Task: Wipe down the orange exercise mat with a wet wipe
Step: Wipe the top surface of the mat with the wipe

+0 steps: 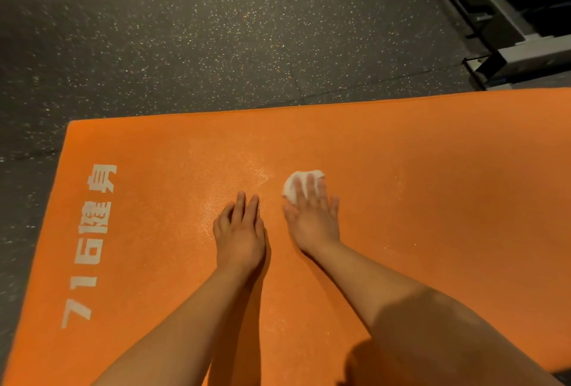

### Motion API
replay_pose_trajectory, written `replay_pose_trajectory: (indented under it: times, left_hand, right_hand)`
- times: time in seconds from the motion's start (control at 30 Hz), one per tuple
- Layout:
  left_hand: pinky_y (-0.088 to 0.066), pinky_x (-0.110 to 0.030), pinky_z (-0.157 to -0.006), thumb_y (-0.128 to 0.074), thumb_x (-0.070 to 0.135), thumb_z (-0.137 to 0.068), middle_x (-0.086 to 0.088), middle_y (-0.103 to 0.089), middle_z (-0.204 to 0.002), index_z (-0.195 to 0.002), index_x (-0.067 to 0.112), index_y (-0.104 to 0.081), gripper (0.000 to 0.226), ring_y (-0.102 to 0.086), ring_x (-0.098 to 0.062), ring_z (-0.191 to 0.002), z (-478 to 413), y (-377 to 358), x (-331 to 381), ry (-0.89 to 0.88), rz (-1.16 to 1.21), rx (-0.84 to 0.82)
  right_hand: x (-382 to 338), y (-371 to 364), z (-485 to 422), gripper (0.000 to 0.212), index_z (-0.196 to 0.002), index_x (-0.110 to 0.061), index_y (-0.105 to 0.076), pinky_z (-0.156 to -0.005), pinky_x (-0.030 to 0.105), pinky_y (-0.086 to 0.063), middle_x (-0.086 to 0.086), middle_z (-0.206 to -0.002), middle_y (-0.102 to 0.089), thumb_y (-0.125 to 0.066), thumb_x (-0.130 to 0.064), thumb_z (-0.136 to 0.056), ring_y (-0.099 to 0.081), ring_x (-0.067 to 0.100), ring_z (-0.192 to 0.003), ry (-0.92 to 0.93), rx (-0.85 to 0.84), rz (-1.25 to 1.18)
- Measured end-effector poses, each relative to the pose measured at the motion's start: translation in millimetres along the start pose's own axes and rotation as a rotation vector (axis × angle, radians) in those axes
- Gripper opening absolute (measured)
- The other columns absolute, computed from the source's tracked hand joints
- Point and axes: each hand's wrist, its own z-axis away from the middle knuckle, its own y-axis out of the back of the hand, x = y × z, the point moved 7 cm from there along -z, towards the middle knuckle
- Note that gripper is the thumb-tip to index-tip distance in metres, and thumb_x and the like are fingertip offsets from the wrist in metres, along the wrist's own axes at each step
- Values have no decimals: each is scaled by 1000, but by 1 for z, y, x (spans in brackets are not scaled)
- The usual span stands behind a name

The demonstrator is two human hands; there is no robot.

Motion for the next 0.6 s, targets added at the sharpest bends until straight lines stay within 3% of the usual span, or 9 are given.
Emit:
replay_pose_trajectory:
  times: [0.1, 0.17, 0.27, 0.33, 0.5, 0.6]
  left_hand:
    - [-17, -47, -115, -33, 37, -105, -1, -26, -164, -153, 28, -37, 49, -24, -31, -142, -9, 6, -1, -12, -6, 16]
    - [-19, -49, -114, -30, 38, -101, -3, -32, -160, -150, 25, -42, 52, -28, -33, -139, -20, 13, -4, -11, 25, 67]
    - [-11, -48, -118, -32, 32, -105, -2, -20, -165, -154, 28, -35, 49, -17, -30, -146, -36, 9, -4, -10, 59, 65]
    - [-8, -48, -119, -30, 31, -105, -1, -16, -167, -155, 30, -32, 50, -13, -29, -148, -40, 6, -6, 6, 74, 57]
    - [-13, -46, -118, -41, 27, -105, 2, -26, -164, -153, 28, -38, 48, -22, -27, -146, -37, 8, -8, 42, 71, 78]
    - [-19, -47, -114, -39, 26, -105, 0, -29, -163, -154, 25, -37, 48, -27, -29, -139, -52, 17, -5, 86, 85, 92]
  right_hand:
    - [1, 6, -17, 64, -161, -29, 10, -120, 56, 15, 0, -166, 25, -17, -50, -107, 29, 22, -151, -170, 42, -80]
    - [-32, 0, -20, 62, -161, -32, 9, -120, 58, 15, -4, -166, 25, -17, -48, -107, 29, 21, -151, -46, -4, -67]
    - [-69, -12, -18, 57, -160, -35, 9, -120, 60, 10, -7, -167, 21, -13, -45, -108, 27, 17, -151, 228, -67, 41]
    - [-62, -7, -28, 57, -160, -36, 8, -121, 59, 10, -9, -168, 18, -9, -48, -107, 24, 15, -152, 274, -49, 82]
    - [-7, 16, -52, 58, -161, -31, 7, -120, 59, 11, -6, -168, 17, -15, -43, -109, 22, 19, -153, -116, 90, 12]
    - [-47, 5, -53, 60, -160, -31, 11, -119, 62, 11, -3, -167, 22, -21, -34, -109, 27, 23, -152, -22, 11, -3]
